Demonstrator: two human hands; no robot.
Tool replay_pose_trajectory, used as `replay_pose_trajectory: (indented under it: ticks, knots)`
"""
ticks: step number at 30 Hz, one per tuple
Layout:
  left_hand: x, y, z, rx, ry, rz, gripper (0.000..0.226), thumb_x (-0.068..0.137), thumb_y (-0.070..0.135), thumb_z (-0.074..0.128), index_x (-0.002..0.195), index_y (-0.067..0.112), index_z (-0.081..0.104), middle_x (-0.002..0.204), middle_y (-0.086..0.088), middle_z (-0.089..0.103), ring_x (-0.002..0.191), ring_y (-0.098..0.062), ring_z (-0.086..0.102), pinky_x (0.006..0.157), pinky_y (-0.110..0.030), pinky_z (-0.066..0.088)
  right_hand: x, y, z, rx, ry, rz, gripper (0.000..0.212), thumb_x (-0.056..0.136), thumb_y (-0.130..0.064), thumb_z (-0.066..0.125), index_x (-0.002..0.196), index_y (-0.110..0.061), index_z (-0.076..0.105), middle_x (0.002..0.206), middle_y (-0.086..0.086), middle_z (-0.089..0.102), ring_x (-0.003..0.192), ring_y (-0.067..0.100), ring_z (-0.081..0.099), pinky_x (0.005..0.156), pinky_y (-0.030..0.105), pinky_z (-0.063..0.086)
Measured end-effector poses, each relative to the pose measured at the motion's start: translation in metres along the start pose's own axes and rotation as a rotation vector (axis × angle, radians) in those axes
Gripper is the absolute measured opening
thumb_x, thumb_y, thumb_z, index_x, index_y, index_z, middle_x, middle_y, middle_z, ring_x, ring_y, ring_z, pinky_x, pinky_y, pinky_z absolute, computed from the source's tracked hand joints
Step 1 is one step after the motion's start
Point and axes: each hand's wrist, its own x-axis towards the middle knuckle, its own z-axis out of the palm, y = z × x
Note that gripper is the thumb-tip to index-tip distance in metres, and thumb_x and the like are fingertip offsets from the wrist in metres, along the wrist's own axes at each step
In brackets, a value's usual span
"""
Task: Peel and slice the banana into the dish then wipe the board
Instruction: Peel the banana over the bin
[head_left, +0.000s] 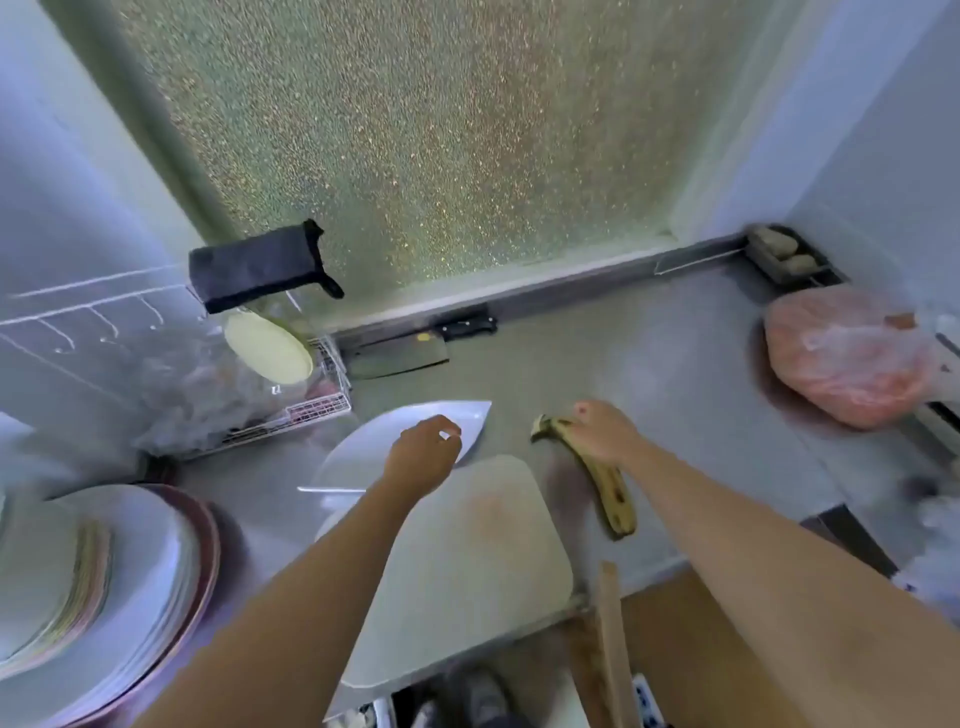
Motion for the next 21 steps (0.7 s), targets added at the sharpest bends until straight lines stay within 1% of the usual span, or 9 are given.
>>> replay_pose_trajectory:
  ticks: [2,4,5,9,12,14,16,19,21]
  knots:
    - [0.005,-0.005,0.009,0.044,-0.022,-0.012,0.024,0.093,0.020,0.047,0.110,0.020,0.064,0.110,-0.004,0.067,0.105,-0.025,0.059,0.089,-0.030,0.040,0.008,0.013,0.016,0.005,-0.002,0.083,0.021,0.089,-0.026,0.050,0.106,-0.014,0.050,0.107,0.012,0.056,0.102,0.035,0.057,0.081,0.037,0.047]
    - [0.007,-0.012,0.016,0.061,-0.039,-0.017,0.023,0.094,0.020,0.046,0.109,0.018,0.063,0.111,-0.004,0.067,0.103,-0.025,0.061,0.090,-0.031,0.042,0.007,0.021,0.030,0.004,0.001,0.168,0.039,0.087,-0.028,0.056,0.122,-0.018,0.043,0.114,0.012,0.052,0.105,0.036,0.055,0.087,0.042,0.048]
    - [0.009,-0.014,0.019,0.054,-0.046,-0.019,0.023,0.094,0.020,0.046,0.109,0.018,0.063,0.110,-0.005,0.068,0.101,-0.026,0.062,0.090,-0.032,0.043,0.008,0.025,0.037,-0.010,0.021,0.186,0.045,0.086,-0.028,0.059,0.125,-0.016,0.041,0.116,0.013,0.051,0.107,0.037,0.054,0.088,0.043,0.048]
    - [0.015,-0.022,0.022,0.019,-0.060,-0.014,0.023,0.095,0.021,0.045,0.109,0.016,0.063,0.107,-0.007,0.069,0.098,-0.028,0.064,0.092,-0.036,0.046,0.011,0.029,0.040,-0.103,0.105,0.162,0.047,0.085,-0.023,0.065,0.124,-0.011,0.044,0.120,0.016,0.051,0.108,0.036,0.053,0.088,0.041,0.047]
    - [0.016,-0.027,0.022,-0.017,-0.052,-0.010,0.023,0.094,0.021,0.045,0.107,0.016,0.064,0.103,-0.007,0.070,0.094,-0.027,0.065,0.091,-0.037,0.049,0.012,0.019,0.030,-0.029,0.138,0.074,0.040,0.083,-0.022,0.063,0.119,-0.011,0.047,0.111,0.014,0.054,0.099,0.034,0.056,0.080,0.038,0.046]
    - [0.014,-0.026,0.019,-0.109,-0.051,-0.028,0.023,0.094,0.019,0.045,0.106,0.015,0.065,0.098,-0.007,0.071,0.085,-0.024,0.067,0.086,-0.036,0.050,0.013,0.001,0.018,0.154,0.201,0.054,0.038,0.082,-0.024,0.063,0.115,-0.011,0.049,0.103,0.007,0.057,0.092,0.028,0.057,0.077,0.036,0.045]
    - [0.009,-0.019,0.014,-0.305,-0.075,-0.068,0.024,0.096,0.021,0.045,0.108,0.012,0.063,0.096,-0.008,0.071,0.077,-0.021,0.066,0.080,-0.034,0.050,0.011,-0.025,0.007,0.408,0.196,0.051,0.036,0.080,-0.026,0.065,0.111,-0.014,0.050,0.098,0.002,0.059,0.088,0.022,0.059,0.077,0.036,0.049]
    - [-0.003,-0.006,0.001,-0.666,-0.214,-0.197,0.032,0.099,0.035,0.042,0.114,0.013,0.060,0.101,-0.012,0.068,0.079,-0.022,0.064,0.075,-0.034,0.051,0.003,-0.065,0.004,0.765,-0.029,0.012,0.034,0.080,-0.023,0.066,0.108,-0.011,0.052,0.098,0.008,0.062,0.090,0.025,0.067,0.077,0.042,0.058]
    - [-0.012,-0.003,-0.008,-0.782,-0.315,-0.265,0.039,0.100,0.045,0.039,0.113,0.015,0.061,0.091,-0.008,0.067,0.075,-0.020,0.064,0.070,-0.031,0.052,-0.005,-0.085,0.013,0.896,-0.184,-0.038,0.039,0.079,-0.020,0.067,0.112,-0.004,0.052,0.099,0.013,0.062,0.089,0.028,0.069,0.076,0.045,0.059]
